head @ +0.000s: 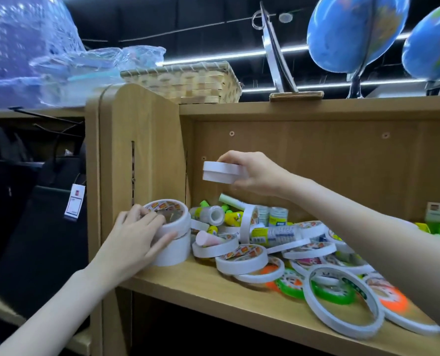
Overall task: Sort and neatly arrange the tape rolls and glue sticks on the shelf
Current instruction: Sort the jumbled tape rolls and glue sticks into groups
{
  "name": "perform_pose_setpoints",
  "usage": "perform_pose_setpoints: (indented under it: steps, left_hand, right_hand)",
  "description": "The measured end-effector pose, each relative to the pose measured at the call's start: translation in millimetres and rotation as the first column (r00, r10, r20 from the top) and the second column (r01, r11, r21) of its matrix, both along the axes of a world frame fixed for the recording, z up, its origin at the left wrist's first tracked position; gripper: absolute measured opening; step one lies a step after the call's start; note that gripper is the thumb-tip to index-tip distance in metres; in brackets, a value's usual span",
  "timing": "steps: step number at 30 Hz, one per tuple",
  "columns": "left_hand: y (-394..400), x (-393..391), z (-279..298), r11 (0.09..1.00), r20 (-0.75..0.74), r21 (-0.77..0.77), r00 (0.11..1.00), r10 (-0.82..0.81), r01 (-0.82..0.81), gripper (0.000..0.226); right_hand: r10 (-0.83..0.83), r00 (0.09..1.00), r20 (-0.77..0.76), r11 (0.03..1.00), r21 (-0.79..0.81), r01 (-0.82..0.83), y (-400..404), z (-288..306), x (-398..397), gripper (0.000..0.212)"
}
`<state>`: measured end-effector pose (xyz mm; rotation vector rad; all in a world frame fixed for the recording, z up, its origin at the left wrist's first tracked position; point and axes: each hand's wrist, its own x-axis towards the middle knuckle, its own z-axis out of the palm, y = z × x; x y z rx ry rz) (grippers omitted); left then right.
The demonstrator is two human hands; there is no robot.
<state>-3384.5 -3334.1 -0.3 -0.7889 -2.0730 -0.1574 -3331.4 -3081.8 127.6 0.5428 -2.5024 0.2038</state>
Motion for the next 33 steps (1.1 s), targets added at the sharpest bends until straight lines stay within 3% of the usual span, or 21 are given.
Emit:
perform_pose_setpoints:
  steps: [3, 6, 8, 10, 14, 17, 19, 21, 24, 28, 31, 33]
  left_hand:
    - [2, 3, 3, 0.999, -0.055, 0.022, 0.998, 0.027, -0.026, 0.058]
    - [7, 6, 2, 0.978, -0.043, 0.2, 0.997, 0.066, -0.056, 0.056]
    - [11, 10, -2, 0.927, 0.029, 0.376, 0.999, -0.03, 0.017, 0.06]
    - [15, 13, -3, 0.908, 0.085, 0.413, 0.99, -0.115, 0.071, 0.08]
    - [17, 1, 5, 0.967, 0.09, 0.241, 0.99, -0.109, 0.085, 0.072]
    - [13, -10, 20, 0.997, -0.097, 0.079, 0.995, -0.006, 0.013, 0.05]
    - [12, -14, 32, 0.998, -0.18, 0.018, 0.982, 0.06, -0.058, 0.048]
    - [16, -15, 45, 0.988, -0.213, -0.057, 0.969, 0.128, -0.143, 0.057]
    - [23, -23, 57, 0.967, -0.272, -0.138, 0.947, 0.171, -0.214, 0.053]
    - [19, -34, 58, 0.965, -0.316, -0.174, 0.939, 0.133, -0.196, 0.055]
    - [19, -38, 58, 0.977, -0.34, -0.175, 0.939, 0.054, -0.12, 0.049]
    - [20, -41, 57, 0.979, -0.367, -0.175, 0.93, 0.03, -0.1, 0.042]
  right_hand:
    - [0.111, 0.994, 0.019, 0.994, 0.0, -0.111, -28, 0, -12, 0.053]
    - [0.117, 0.993, 0.03, 0.991, 0.066, -0.119, -55, -11, -33, 0.053]
    - [0.118, 0.991, 0.057, 0.985, 0.123, -0.124, -65, -19, -45, 0.054]
    - [0.193, 0.976, 0.104, 0.975, 0.095, -0.203, -69, -25, -51, 0.053]
    - [0.326, 0.933, 0.15, 0.945, -0.068, -0.32, -59, -22, -48, 0.045]
    - [0.382, 0.912, 0.149, 0.894, -0.31, -0.324, -32, -12, -47, 0.036]
    - [0.345, 0.918, 0.196, 0.88, -0.409, -0.244, -16, -9, -59, 0.03]
    - [0.153, 0.944, 0.291, 0.972, -0.216, -0.09, -10, -12, -82, 0.029]
    - [0.006, 0.885, 0.465, 1.0, 0.004, -0.009, -24, -29, -113, 0.033]
    - [-0.04, 0.838, 0.544, 0.998, 0.058, 0.01, -45, -46, -143, 0.014]
    - [0.023, 0.823, 0.567, 0.999, -0.048, 0.005, -55, -52, -156, 0.042]
    - [0.044, 0.821, 0.569, 0.998, -0.066, -0.008, -55, -54, -160, 0.042]
